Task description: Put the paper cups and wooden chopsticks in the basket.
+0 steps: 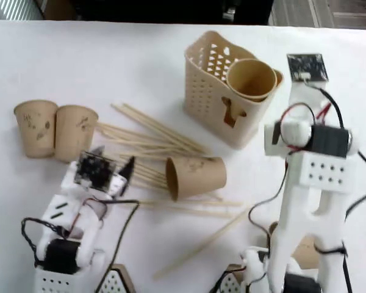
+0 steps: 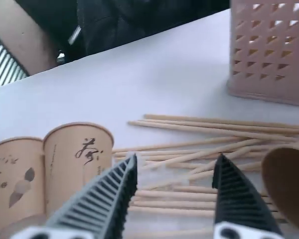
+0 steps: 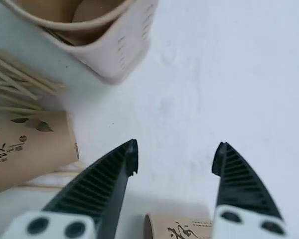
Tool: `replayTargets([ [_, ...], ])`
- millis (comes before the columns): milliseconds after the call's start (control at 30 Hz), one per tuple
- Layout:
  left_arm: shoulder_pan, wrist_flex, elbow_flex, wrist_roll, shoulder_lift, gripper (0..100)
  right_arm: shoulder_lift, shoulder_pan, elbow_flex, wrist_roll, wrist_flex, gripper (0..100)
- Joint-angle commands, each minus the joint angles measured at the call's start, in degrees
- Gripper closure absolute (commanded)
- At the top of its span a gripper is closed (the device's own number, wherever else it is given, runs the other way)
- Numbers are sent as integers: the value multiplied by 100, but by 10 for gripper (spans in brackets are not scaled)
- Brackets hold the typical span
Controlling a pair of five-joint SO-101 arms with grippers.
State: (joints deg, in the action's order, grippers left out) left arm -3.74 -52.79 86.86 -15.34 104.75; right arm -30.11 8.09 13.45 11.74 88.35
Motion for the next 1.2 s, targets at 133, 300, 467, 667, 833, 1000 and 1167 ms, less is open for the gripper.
replayTargets([
  [133, -1824, -44, -70, -738, -66, 731, -1429, 163, 1468, 26, -1015, 748],
  [300, -2273, -35, 299, -1363, -66, 732, -1965, 163, 1776, 44, -1191, 748],
  [467, -2237, 413, 695, -1881, -66, 732, -2062, 163, 1785, 44, -1174, 748],
  [667, -2237, 1029, 932, -2048, -66, 733, -2062, 171, 1793, 70, -1174, 748],
  [833, -2281, 1222, 923, -2048, -66, 733, -2062, 171, 1793, 79, -1165, 748],
  [1000, -2281, 1301, 914, -2295, -66, 733, -2062, 171, 1793, 79, -1156, 748],
  [1167, -2290, 1275, 905, -2312, -66, 733, -2062, 171, 1793, 79, -1130, 748],
])
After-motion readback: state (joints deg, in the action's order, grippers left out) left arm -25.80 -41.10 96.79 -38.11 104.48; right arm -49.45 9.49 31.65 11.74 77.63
